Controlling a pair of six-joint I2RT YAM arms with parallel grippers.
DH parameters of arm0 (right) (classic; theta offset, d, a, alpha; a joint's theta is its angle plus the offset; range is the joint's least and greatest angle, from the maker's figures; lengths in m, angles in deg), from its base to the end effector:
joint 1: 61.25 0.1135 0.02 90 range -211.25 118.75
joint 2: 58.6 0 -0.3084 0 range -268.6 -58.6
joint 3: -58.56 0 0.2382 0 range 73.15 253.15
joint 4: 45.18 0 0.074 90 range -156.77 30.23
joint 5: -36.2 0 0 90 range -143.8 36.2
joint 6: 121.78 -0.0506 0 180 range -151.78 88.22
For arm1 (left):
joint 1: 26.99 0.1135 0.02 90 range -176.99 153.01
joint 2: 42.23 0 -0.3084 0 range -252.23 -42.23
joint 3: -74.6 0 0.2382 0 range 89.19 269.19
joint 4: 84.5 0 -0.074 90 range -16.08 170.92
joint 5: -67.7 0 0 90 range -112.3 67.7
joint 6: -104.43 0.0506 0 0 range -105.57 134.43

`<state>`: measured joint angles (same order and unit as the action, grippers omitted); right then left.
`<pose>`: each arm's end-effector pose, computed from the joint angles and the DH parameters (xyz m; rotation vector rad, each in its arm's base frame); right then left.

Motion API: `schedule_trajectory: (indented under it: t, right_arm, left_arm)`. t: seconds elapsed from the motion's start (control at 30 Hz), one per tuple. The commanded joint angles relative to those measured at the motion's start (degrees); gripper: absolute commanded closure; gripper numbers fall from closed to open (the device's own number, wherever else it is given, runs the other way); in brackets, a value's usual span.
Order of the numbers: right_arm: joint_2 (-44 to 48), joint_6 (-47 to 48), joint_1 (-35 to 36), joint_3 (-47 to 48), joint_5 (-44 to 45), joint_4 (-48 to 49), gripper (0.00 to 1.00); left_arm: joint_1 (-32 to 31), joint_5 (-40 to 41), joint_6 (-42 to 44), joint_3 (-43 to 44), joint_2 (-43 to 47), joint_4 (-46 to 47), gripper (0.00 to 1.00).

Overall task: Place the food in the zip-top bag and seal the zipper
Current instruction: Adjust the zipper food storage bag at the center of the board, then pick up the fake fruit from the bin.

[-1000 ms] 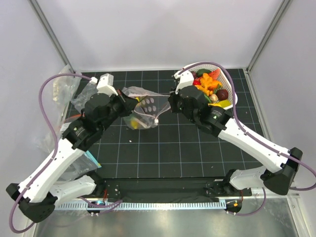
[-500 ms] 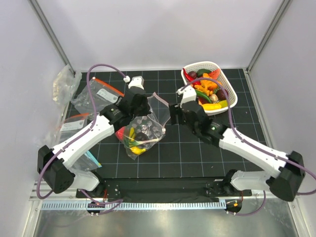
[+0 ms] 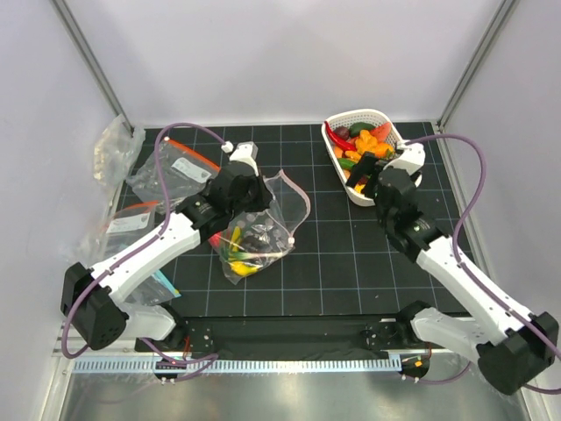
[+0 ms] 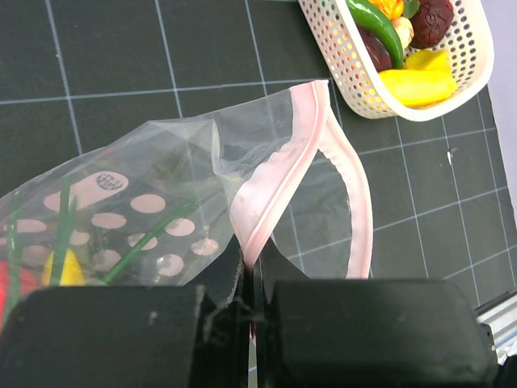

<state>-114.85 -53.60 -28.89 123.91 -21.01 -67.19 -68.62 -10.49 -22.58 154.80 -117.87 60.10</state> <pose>0.1815 0.0825 0.3816 0.2430 1.7461 0.1731 0.2214 -0.1829 0.3679 -0.0395 2.1553 -0.6018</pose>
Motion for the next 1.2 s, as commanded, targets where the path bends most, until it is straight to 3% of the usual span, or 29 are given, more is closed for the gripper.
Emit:
schedule_trajectory:
  t: [0.0, 0.13, 0.37, 0.73, 1.0, 1.17]
  right_arm:
    - [-4.37, -11.37, -7.38, 0.3, -2.64, -1.71, 0.0]
    - [-9.39, -22.08, -13.89, 3.72, -4.68, -8.37, 0.0]
    - [-18.27, -31.15, -17.06, 11.71, 0.42, -14.9, 0.0]
    - [-29.96, -38.64, -21.11, 11.55, -5.8, -8.33, 0.01]
    - [-37.87, -41.81, -24.0, 12.7, -8.53, -10.34, 0.01]
    - [-42.27, -42.86, -27.26, 12.87, -12.93, -10.16, 0.1]
  left_arm:
    - [-0.12, -2.32, 0.19, -0.56, 1.9, 4.82, 0.98]
    - [-0.12, -1.88, 0.36, -0.57, 1.46, 4.74, 0.98]
    - [-0.12, -2.41, 0.45, 0.05, -0.47, 4.82, 0.98]
    - [-0.12, -3.02, 0.45, -0.13, -1.09, 4.91, 0.98]
    - [-0.21, -4.08, 0.28, 0.4, -3.29, 5.17, 0.98]
    - [-0.12, -4.17, 0.28, 0.49, -3.73, 5.09, 0.98]
